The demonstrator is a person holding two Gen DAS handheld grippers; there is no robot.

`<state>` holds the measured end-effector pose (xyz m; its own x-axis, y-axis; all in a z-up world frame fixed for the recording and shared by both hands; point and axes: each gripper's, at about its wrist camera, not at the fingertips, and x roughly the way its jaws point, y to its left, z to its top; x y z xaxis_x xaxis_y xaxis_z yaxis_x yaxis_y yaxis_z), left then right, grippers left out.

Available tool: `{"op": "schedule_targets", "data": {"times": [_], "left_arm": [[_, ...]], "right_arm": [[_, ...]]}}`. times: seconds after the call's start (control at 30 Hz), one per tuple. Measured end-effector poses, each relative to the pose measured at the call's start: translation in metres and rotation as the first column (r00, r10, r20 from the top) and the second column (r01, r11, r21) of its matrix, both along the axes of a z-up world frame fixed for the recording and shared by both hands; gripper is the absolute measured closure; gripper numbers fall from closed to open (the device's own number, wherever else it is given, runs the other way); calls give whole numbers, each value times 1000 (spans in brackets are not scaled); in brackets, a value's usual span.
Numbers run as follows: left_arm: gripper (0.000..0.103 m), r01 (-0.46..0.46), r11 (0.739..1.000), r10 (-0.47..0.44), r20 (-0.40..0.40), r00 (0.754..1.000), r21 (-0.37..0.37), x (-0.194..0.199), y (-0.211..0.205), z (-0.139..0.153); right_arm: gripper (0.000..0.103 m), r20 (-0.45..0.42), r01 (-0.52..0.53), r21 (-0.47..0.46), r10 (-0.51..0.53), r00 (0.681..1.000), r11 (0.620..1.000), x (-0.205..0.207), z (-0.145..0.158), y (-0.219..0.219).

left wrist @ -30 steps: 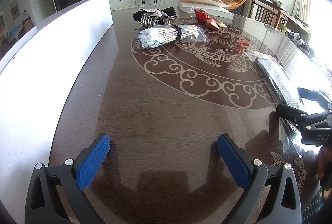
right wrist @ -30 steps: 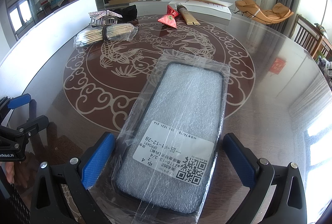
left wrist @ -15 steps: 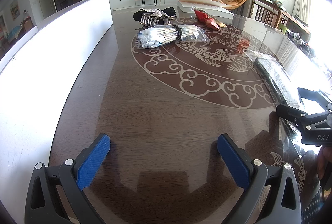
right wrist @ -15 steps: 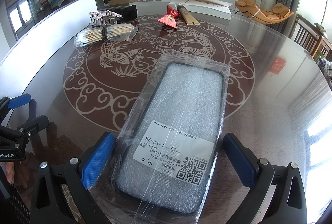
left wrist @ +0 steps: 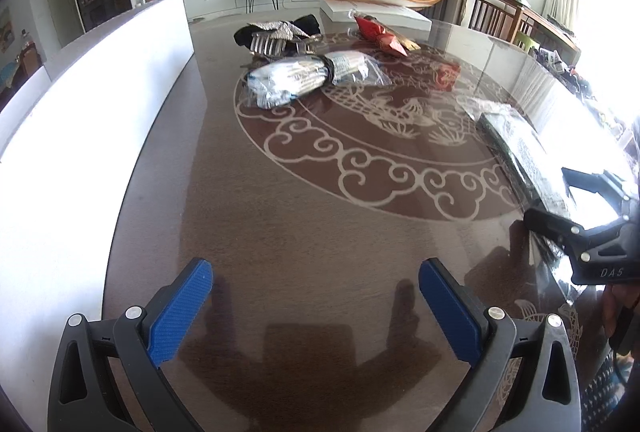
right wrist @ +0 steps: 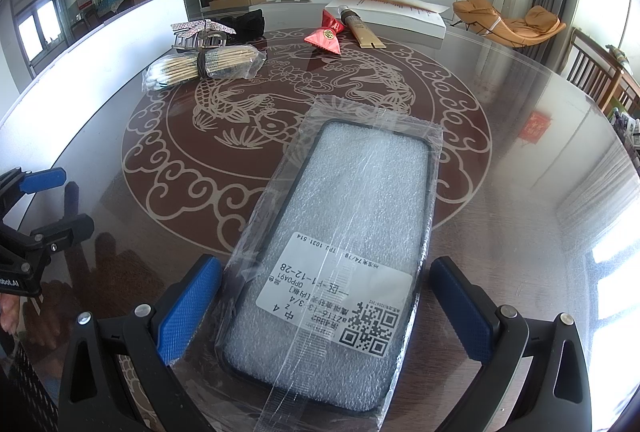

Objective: Organize objects
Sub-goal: 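Grasp the bagged cotton swab bundle with the left tool while the right tool holds the phone case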

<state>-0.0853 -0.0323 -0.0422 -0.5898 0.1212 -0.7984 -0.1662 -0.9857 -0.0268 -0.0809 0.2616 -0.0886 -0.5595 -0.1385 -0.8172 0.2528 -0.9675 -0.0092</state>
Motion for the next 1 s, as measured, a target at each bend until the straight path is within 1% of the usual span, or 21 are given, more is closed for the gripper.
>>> {"op": "schedule_targets", "data": {"times": [0.1, 0.17, 0.23, 0.3, 0.37, 0.4, 0.43, 0.47, 0.5, 0.53, 0.57, 0.6, 0.67, 0.77, 0.83, 0.87, 0.9, 0.93, 1.0], "left_arm": [[0, -1, 999, 5, -92, 996, 44, -22, -7, 30], [0, 9, 999, -3, -135, 991, 40, -49, -6, 46], [0, 36, 999, -32, -148, 988, 19, -80, -1, 48], [0, 60, 998, -60, -133, 989, -5, -112, 5, 39], [0, 81, 997, -82, -80, 993, -20, -138, 9, 24], [0, 94, 995, -95, -45, 994, -14, -148, 11, 15], [11, 113, 994, -113, -18, 993, 4, -153, 13, 9], [20, 127, 992, -127, -7, 992, 22, -155, 14, 6], [54, 144, 989, -145, 4, 989, 40, -155, 15, 4], [65, 163, 985, -164, 20, 986, 60, -153, 15, 2], [68, 159, 986, -159, 8, 987, 42, -146, 17, 2], [69, 152, 988, -152, 0, 988, 17, -136, 20, 3], [69, 137, 990, -138, 13, 990, 27, -112, 19, 5], [69, 120, 992, -121, 38, 992, 33, -59, 21, 7], [64, 116, 992, -118, 52, 992, 51, -21, 21, 9], [59, 123, 990, -127, 51, 991, 67, -7, 21, 11], [44, 133, 988, -137, 43, 990, 78, 5, 20, 13], [26, 138, 987, -140, 24, 990, 77, 12, 19, 17], [11, 141, 989, -140, -34, 990, 38, 14, 22, 27]], "right_arm": [[0, 0, 0, 0, 0, 1000, 1000, 0, 0, 0], [0, 0, 0, 0, 0, 1000, 1000, 0, 0, 0], [0, 0, 0, 0, 0, 1000, 1000, 0, 0, 0], [0, 0, 0, 0, 0, 1000, 1000, 0, 0, 0], [0, 0, 0, 0, 0, 1000, 1000, 0, 0, 0], [0, 0, 0, 0, 0, 1000, 1000, 0, 0, 0], [0, 0, 0, 0, 0, 1000, 1000, 0, 0, 0], [0, 0, 0, 0, 0, 1000, 1000, 0, 0, 0], [0, 0, 0, 0, 0, 1000, 1000, -1, 0, 0], [0, 0, 0, 0, 0, 1000, 1000, -1, 0, 0], [0, 0, 0, 0, 0, 1000, 1000, -1, -1, 0], [0, 0, 0, 0, 0, 1000, 1000, -1, 0, 0], [0, 0, 0, 0, 0, 1000, 1000, -1, 0, 0], [0, 0, 0, 0, 0, 1000, 1000, -1, -1, 0], [0, 0, 0, 0, 0, 1000, 1000, -1, -1, 0], [0, 0, 0, 0, 0, 1000, 1000, -1, -1, 0], [0, 0, 0, 0, 0, 1000, 1000, -1, -1, 0], [0, 0, 0, 0, 0, 1000, 1000, -1, -1, 0], [0, 0, 1, -1, -1, 1000, 1000, -1, -1, 0]]}}
